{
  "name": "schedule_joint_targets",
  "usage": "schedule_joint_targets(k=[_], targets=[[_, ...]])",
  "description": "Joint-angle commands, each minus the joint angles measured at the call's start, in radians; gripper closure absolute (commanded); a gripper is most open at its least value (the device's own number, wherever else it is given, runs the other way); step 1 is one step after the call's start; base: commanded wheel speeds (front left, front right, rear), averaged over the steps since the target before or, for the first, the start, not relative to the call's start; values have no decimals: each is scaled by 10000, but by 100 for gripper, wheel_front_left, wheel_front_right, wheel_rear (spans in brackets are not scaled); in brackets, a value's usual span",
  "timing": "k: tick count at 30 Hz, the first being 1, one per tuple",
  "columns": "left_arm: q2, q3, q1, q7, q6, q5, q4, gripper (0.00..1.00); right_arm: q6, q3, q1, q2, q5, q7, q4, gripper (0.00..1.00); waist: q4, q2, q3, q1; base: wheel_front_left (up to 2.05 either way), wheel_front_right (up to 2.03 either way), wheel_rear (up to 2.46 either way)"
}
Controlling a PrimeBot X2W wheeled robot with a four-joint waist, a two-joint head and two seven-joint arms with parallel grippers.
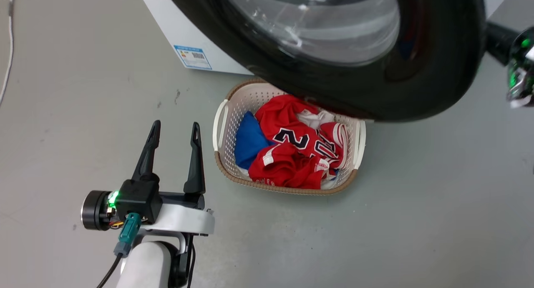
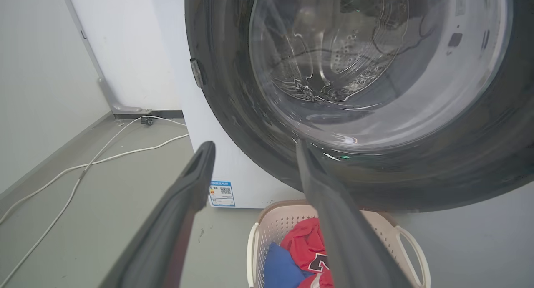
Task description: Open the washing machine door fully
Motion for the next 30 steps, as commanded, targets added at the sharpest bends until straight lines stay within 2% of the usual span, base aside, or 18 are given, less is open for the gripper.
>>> schedule_joint_targets(k=[1, 12, 18, 30], targets=[[-14, 23, 158, -24, -18, 41, 22, 0, 28, 131, 358, 209, 123, 163, -335, 100, -86, 0, -248, 0, 0, 0, 0], [-12, 127, 583, -24, -38, 78, 57, 0, 27, 803, 2858, 611, 846, 745, -2795, 100, -94, 0, -904, 0, 0, 0, 0], [-11, 85, 758, -25, -62, 111, 96, 0, 18, 1336, 3742, 889, 1144, 812, -3605, 100, -73, 0, -1207, 0, 0, 0, 0], [-14, 64, 949, -24, -140, 197, 107, 0, 18, 2644, 4802, 1907, 1474, 643, -4668, 100, 44, 0, -1488, 0, 0, 0, 0]])
